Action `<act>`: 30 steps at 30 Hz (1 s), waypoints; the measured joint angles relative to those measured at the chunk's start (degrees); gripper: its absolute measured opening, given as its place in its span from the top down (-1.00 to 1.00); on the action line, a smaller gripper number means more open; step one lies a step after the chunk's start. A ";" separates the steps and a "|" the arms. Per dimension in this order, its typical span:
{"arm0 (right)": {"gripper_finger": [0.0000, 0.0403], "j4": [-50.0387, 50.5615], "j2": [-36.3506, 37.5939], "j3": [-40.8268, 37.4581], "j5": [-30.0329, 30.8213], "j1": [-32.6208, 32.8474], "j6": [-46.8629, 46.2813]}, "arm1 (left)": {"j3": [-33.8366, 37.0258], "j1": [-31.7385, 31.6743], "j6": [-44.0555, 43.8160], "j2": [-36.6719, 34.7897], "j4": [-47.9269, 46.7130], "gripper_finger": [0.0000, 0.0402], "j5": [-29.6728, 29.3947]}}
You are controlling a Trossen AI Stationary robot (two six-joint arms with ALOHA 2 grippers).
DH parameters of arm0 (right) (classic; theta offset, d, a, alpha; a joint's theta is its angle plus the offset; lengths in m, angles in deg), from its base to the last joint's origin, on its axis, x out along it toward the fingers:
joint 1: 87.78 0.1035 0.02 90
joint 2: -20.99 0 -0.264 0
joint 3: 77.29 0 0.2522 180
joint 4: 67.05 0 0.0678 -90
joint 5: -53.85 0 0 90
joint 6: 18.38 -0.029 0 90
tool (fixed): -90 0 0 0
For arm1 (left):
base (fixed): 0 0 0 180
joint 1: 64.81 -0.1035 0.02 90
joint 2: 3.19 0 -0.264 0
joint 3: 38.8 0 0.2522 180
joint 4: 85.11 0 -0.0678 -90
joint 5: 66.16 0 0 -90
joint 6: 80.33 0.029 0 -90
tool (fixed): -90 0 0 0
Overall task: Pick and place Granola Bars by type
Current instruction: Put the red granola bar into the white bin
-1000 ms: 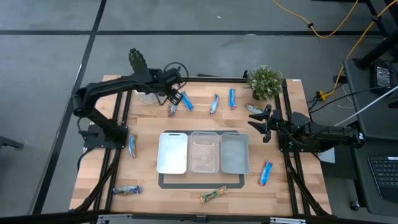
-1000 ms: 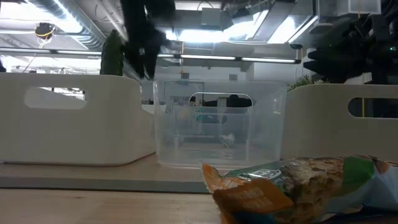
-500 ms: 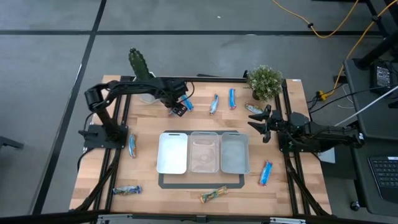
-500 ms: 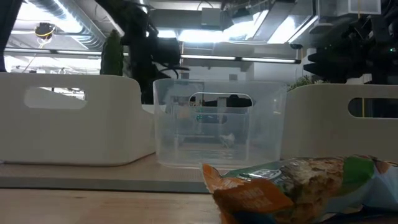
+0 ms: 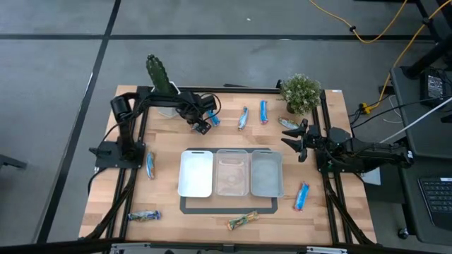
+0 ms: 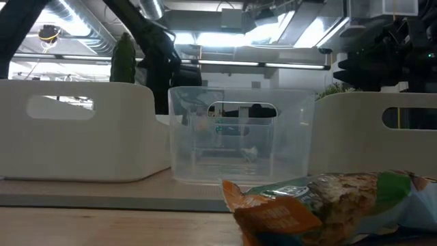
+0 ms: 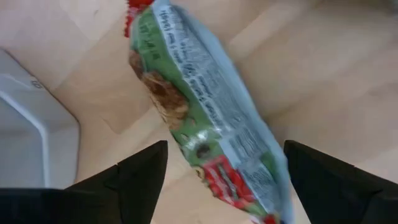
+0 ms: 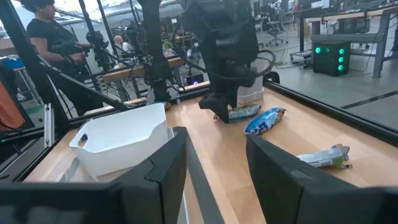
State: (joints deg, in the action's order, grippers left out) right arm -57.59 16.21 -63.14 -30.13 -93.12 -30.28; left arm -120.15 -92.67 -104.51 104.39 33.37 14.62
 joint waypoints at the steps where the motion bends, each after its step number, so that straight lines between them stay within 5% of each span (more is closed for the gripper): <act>1: 0.17 -0.02 0.00 0.02 0.00 0.00 -0.04 | -0.02 0.00 -0.14 0.52 0.27 -0.55 0.02; 8: 0.17 -0.04 0.02 0.01 0.02 0.00 -1.53 | -0.15 0.45 -0.22 0.84 0.37 -0.35 1.19; 20: 0.17 -0.09 0.02 0.02 0.02 0.02 -1.31 | 0.00 2.95 -2.77 -0.34 -0.41 0.86 9.62; 30: 0.17 -0.10 0.04 0.00 0.00 0.00 -1.18 | -9.58 8.40 -7.61 -13.30 -8.06 0.87 9.89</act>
State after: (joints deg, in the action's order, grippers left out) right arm -57.69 16.26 -63.14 -30.13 -93.12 -31.46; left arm -129.73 -84.27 -112.12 91.09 25.31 24.51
